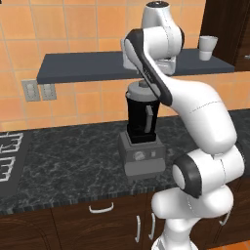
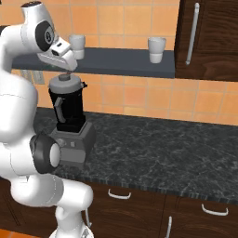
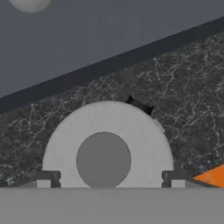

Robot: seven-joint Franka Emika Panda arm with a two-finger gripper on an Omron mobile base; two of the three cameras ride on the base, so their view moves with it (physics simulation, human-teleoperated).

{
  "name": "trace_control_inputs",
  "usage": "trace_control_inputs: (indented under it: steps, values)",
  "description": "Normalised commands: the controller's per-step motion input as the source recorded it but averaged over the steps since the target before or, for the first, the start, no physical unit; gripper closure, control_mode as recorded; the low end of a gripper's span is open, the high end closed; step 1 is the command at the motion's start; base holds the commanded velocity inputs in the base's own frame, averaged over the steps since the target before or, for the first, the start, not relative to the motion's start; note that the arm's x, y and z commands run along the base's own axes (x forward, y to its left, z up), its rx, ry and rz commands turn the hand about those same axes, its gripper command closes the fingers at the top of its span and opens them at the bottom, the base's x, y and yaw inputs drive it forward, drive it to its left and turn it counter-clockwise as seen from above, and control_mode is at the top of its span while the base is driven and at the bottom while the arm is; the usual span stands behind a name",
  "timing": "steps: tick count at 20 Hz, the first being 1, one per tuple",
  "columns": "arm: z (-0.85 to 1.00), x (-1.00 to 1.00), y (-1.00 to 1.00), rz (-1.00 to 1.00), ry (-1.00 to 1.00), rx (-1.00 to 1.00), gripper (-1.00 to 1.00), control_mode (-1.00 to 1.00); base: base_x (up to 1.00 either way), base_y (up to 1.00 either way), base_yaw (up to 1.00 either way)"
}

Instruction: Close the lid blender by securely placing the lid on top.

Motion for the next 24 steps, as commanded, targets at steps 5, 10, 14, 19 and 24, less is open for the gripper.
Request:
trace_control_inputs:
  steps: [5, 10, 14, 19, 24]
  values:
    - [0.18, -0.81, -0.11, 0.00, -0.34, 0.01, -1.00, -1.00, 0.00, 0.00, 0.00]
    - [-0.45, -1.00, -0.96, 0.00, -0.14, 0.00, -1.00, -1.00, 0.00, 0.00, 0.00]
    - [-0.69, -1.00, -1.00, 0.00, -0.09, 0.00, -1.00, -1.00, 0.00, 0.00, 0.00]
    - [-0.59, -1.00, -0.99, 0.00, -0.10, 0.01, -1.00, -1.00, 0.00, 0.00, 0.00]
    - [0.17, -0.54, -0.27, -0.03, -0.41, 0.03, -1.00, -1.00, 0.00, 0.00, 0.00]
